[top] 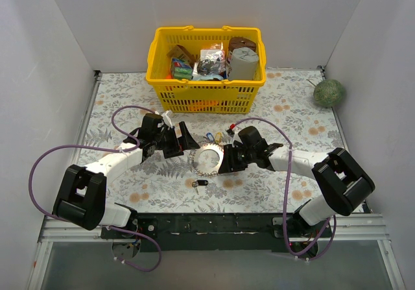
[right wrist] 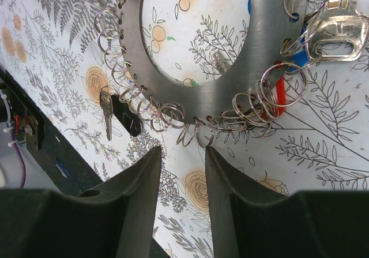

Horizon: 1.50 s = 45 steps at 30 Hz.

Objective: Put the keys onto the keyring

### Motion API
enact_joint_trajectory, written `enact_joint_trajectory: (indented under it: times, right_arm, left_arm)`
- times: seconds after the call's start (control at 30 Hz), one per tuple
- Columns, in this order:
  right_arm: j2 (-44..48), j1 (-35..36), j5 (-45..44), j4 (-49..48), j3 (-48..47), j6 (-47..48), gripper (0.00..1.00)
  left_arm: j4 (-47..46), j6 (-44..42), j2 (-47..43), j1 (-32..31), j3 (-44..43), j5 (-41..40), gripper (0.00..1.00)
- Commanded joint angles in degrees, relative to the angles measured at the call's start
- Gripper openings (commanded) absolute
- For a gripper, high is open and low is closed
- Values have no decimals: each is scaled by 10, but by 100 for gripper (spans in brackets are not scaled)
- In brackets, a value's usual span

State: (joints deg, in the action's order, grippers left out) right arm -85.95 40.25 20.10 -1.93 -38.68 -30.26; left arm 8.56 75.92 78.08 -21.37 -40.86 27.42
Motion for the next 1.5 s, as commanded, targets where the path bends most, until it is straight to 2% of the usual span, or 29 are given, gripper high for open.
enact_joint_trajectory:
  times: [0.0, 1.47]
  right_arm:
    - [20, -1, 3, -6, -16, -2, 45]
    - [-50, 6, 16, -12, -30, -23, 37]
  left_arm:
    - [-6, 1, -19, 2, 4, 3, 97]
    - [-4, -2, -21, 2, 9, 0, 97]
